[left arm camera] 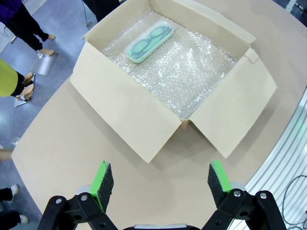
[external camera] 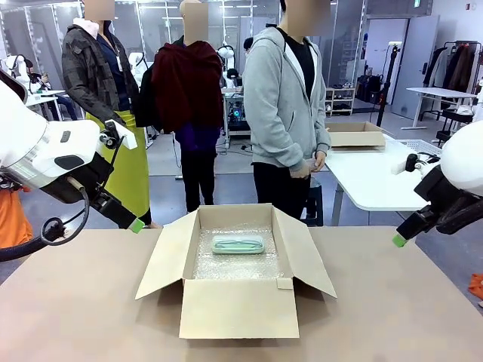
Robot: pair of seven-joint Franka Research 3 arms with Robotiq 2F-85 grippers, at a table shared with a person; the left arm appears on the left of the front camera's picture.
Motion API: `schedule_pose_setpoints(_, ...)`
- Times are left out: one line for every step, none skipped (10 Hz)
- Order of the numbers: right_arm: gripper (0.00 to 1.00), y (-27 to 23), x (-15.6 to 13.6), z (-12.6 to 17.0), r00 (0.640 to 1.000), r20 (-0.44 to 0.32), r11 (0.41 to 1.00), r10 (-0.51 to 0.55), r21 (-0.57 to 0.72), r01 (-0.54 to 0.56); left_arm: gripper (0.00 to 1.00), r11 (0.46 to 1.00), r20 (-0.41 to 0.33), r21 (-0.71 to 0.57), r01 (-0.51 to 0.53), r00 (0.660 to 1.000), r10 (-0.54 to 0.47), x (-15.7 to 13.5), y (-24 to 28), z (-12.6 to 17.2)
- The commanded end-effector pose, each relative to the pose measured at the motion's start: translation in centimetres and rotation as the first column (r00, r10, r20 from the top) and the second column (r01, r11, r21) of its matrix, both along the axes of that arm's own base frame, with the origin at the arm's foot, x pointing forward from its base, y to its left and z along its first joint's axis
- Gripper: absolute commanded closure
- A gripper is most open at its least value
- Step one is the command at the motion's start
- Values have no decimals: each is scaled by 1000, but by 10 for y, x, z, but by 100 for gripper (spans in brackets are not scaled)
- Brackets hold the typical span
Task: Pack the glasses set securely to prepare it for shipping.
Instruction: Put the Glasses case from the right side of the table into the Package Box.
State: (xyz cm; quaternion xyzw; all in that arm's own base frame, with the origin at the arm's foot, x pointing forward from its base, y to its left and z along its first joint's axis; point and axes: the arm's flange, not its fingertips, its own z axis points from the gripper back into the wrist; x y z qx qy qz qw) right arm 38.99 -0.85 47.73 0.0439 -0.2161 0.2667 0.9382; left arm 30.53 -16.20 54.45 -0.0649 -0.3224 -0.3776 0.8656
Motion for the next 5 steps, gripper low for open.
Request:
schedule_pose_setpoints(0,0,0,2,1000,-8,1000,3,0,-3,0,1000,6,4,0,1000,0,0,2,1)
schedule_pose_setpoints(0,0,0,2,1000,-8,1000,3,0,-3,0,1000,6,4,0,1000,0,0,2,1)
schedule_pose_setpoints(0,0,0,2,1000,-8,1000,3,0,-3,0,1000,6,4,0,1000,0,0,2,1)
schedule_pose_setpoints(0,0,0,2,1000,-8,1000,3,0,-3,0,1000,6,4,0,1000,0,0,2,1)
schedule_pose_setpoints(0,0,0,2,1000,-8,1000,3,0,-3,0,1000,6,4,0,1000,0,0,2,1)
